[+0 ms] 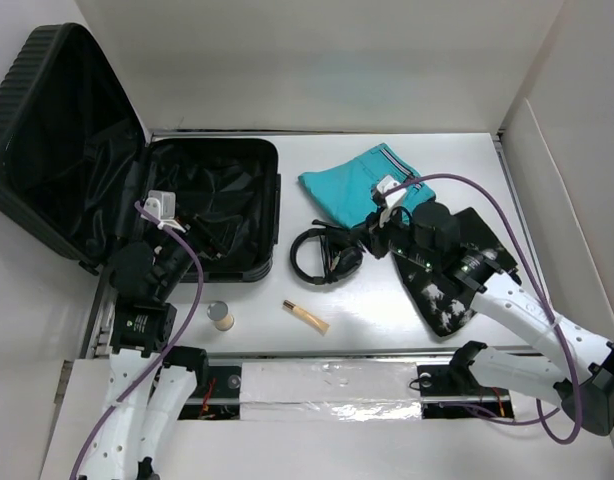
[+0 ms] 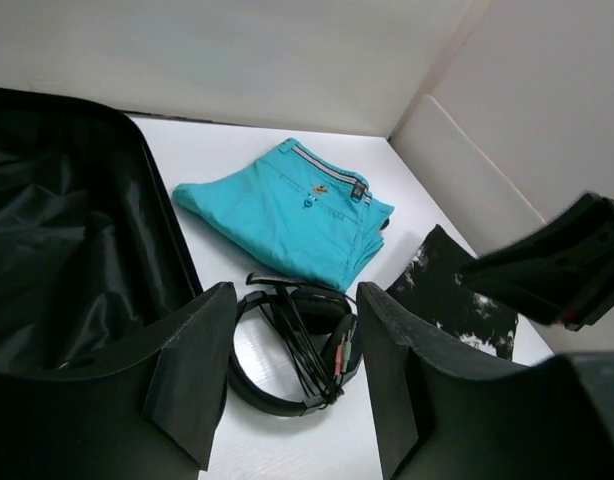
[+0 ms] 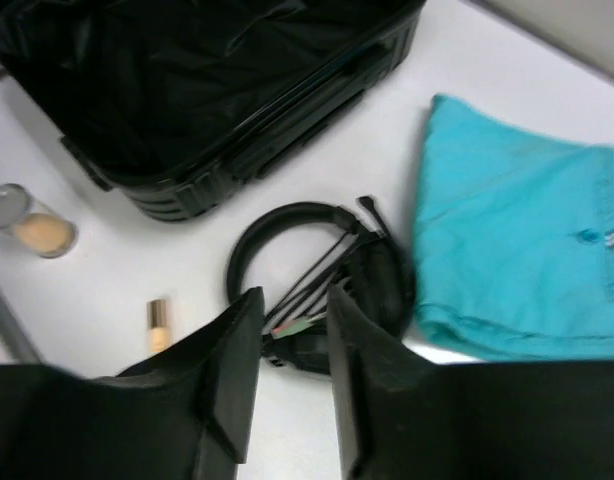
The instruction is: Pack the luggage
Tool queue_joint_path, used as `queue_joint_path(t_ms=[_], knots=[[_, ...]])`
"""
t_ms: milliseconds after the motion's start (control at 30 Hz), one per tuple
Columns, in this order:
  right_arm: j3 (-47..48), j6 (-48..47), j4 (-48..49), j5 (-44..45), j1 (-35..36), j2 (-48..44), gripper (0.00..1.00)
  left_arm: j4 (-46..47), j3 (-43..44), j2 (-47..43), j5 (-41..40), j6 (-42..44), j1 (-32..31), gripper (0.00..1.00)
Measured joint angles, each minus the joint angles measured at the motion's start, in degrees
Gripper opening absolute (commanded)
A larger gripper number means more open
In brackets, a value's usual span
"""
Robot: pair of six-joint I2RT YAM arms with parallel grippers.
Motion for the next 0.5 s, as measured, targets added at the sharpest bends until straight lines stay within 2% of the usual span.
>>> queue_joint_path(t_ms=[33, 167, 233, 267, 300, 333, 433, 467, 500], knots=[[-0.37, -0.31, -0.04, -0.13, 0.48, -0.04, 0.0, -0.17, 0.0, 0.31, 0.02, 0.07, 0.0, 0.47], [-1.27, 0.07, -0.7, 0.46, 3.48, 1.46, 0.0, -0.28, 0.0, 1.36, 0.02, 0.37, 0.0, 0.36], [-1.57, 0.07, -0.68, 1.81, 5.7, 3.48, 0.04, -0.42, 0.0, 1.68, 0.0, 0.52, 0.0, 0.23], [-1.6, 0.2, -0.83, 2.58, 6.99, 4.85, 0.08, -0.52, 0.0, 1.68, -0.04, 0.7, 0.0, 0.16], [-1.6, 0.31, -0.94, 3.54, 8.44, 6.25, 0.14, -0.61, 0.0, 1.68, -0.02, 0.83, 0.0, 0.03], [-1.6, 0.5, -1.18, 4.59, 9.81, 7.52, 0.29, -0.66, 0.0, 1.68, -0.02, 0.81, 0.0, 0.0], [-1.66, 0.83, -1.81, 8.37, 14.25, 11.08, 0.59, -0.72, 0.0, 1.33, -0.7, 1.36, 0.0, 0.0], [-1.77, 0.79, -1.84, 9.46, 15.56, 12.09, 0.63, -0.81, 0.0, 1.22, -1.01, 1.36, 0.0, 0.0], [-1.86, 0.83, -1.88, 10.4, 16.52, 13.11, 0.65, -0.96, 0.0, 1.14, -1.33, 1.36, 0.0, 0.07]])
